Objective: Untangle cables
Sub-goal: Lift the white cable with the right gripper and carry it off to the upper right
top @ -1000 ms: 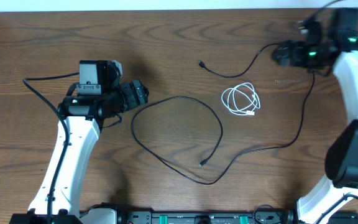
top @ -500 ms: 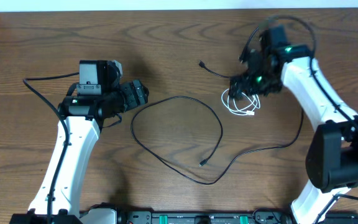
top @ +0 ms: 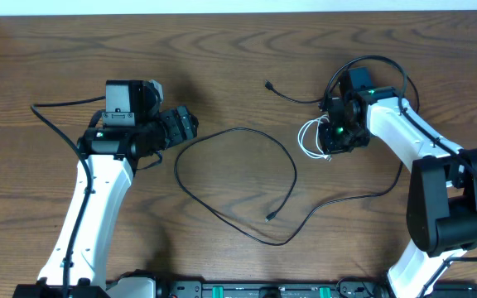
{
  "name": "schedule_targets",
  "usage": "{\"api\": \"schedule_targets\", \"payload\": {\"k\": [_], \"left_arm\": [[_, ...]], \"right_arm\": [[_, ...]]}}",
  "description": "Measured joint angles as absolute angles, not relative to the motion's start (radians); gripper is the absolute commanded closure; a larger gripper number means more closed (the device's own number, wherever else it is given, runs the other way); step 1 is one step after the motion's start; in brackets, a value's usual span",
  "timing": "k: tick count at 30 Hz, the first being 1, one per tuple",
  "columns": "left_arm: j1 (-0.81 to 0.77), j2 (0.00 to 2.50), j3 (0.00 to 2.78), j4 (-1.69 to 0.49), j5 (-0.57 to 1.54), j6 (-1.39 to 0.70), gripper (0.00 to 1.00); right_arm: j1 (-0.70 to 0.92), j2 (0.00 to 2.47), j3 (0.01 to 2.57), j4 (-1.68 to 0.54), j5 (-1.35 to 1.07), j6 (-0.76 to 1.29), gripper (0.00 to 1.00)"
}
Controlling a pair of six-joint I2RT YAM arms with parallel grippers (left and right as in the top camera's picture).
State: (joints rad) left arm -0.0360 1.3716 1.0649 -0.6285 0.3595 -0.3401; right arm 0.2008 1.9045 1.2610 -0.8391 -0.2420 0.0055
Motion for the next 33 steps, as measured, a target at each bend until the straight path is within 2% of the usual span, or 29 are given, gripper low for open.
{"api": "schedule_targets", "payload": {"k": [9, 18, 27, 33], "left_arm": [[-0.036, 1.372, 1.065, -0.629, 0.36, -0.34, 0.13], [-0.036, 1.372, 1.065, -0.628, 0.36, -0.34, 0.13], [-0.036, 1.372, 1.065, -0.628, 0.36, -0.34, 0.13], [-0.036, 1.372, 1.065, -0.629, 0.36, -0.34, 0.13]], "right_arm": [[0.201, 1.905, 1.296, -0.798, -0.329, 0.043, 0.99], [0.201, 1.854, 1.522, -0.855, -0.385, 0.104, 0.99], [0.199, 1.785, 1.6, -0.601, -0.157, 0.119, 0.99], [0.152, 1.785, 1.601, -0.439, 0.076, 0.122, 0.99]]}}
